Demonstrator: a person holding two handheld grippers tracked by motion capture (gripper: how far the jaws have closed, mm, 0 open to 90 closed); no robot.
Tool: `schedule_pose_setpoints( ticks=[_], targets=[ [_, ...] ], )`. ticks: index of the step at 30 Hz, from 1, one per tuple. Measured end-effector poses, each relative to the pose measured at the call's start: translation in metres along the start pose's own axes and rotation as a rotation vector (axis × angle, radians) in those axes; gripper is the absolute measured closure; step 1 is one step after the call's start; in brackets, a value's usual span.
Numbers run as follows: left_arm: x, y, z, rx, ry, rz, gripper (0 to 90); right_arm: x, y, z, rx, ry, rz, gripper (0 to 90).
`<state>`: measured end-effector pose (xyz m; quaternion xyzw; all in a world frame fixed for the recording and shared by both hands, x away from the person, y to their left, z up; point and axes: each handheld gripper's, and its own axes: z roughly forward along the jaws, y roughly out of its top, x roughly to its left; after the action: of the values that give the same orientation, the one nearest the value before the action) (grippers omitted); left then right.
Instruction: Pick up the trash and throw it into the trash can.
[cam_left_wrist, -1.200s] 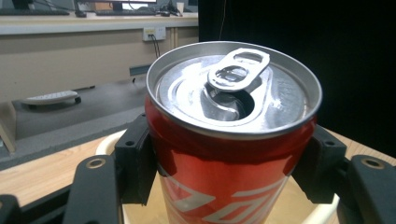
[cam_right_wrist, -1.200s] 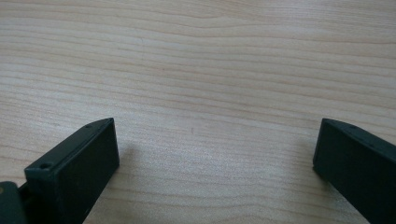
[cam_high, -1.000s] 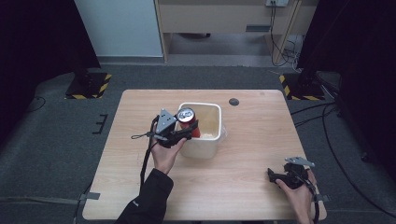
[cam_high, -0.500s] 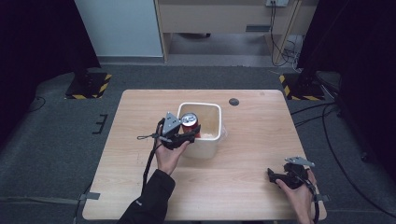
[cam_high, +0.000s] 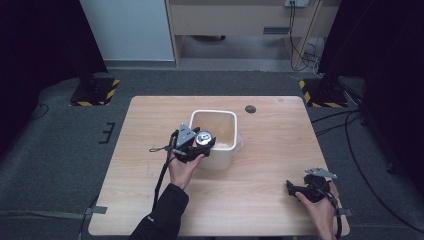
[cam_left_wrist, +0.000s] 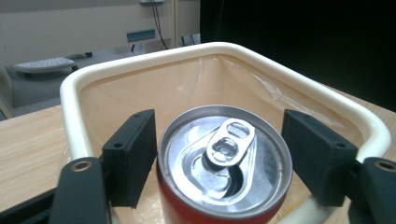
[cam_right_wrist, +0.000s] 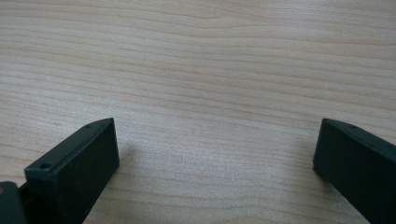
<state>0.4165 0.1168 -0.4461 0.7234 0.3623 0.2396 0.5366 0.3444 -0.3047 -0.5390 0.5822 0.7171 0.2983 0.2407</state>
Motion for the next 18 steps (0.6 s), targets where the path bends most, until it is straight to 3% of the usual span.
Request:
schedule_pose_setpoints(
  ticks=[8,18],
  targets=[
    [-0.001,0.003,-0.009,-0.016,0.004,0.010,22.9,0.000,0.000,0.000,0.000,0.000,0.000,0.4],
    [0.004,0.012,-0.044,-0.077,0.022,0.020,19.5,0.000,0.000,0.000,0.000,0.000,0.000,0.4]
  ],
)
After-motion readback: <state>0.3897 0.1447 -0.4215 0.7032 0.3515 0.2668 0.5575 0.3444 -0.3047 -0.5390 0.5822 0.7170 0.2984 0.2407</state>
